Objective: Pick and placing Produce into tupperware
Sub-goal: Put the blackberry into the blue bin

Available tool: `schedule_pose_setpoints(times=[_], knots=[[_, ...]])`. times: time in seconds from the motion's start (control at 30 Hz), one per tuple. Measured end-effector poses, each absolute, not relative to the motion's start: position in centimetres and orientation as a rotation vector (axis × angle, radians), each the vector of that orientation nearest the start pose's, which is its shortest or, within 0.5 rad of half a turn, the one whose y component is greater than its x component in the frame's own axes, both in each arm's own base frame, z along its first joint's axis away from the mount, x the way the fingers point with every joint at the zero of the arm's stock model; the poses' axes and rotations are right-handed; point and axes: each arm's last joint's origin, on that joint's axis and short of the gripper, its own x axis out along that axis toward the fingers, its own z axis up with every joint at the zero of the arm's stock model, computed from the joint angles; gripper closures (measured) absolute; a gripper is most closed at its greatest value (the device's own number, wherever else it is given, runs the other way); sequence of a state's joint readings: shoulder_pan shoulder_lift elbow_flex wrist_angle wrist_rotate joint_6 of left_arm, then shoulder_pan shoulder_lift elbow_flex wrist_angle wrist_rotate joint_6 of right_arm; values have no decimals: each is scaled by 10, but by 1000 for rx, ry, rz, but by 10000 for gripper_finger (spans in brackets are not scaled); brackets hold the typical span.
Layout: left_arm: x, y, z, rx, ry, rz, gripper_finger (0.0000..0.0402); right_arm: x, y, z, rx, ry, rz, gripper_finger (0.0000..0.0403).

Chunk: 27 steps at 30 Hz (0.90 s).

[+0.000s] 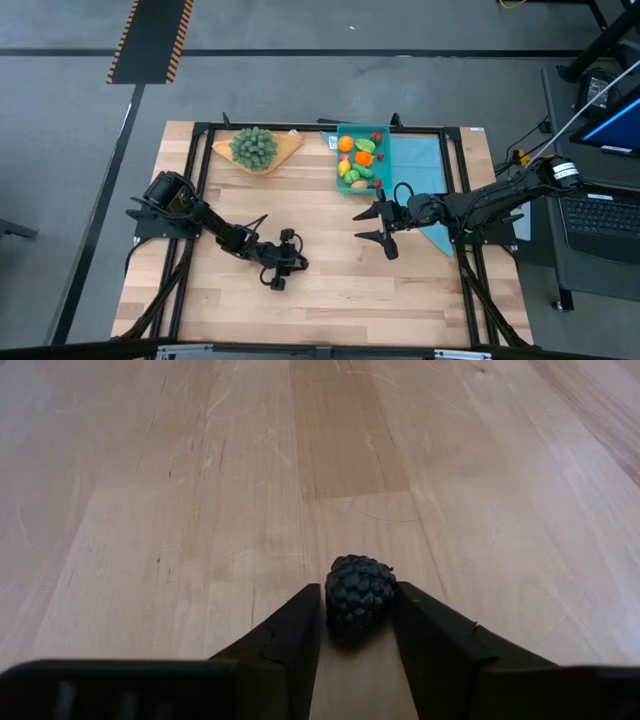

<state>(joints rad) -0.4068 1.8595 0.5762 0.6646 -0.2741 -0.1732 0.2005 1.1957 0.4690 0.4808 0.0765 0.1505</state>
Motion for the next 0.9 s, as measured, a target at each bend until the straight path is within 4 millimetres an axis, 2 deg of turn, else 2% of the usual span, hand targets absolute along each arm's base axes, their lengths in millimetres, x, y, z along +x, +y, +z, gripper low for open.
schedule_pose_setpoints(times=[0.37,0.9], knots=[[279,-112,84,37,586,-78,321,236,46,208,115,253,105,179],[279,-111,84,35,585,-80,317,235,45,205,112,284,102,179]])
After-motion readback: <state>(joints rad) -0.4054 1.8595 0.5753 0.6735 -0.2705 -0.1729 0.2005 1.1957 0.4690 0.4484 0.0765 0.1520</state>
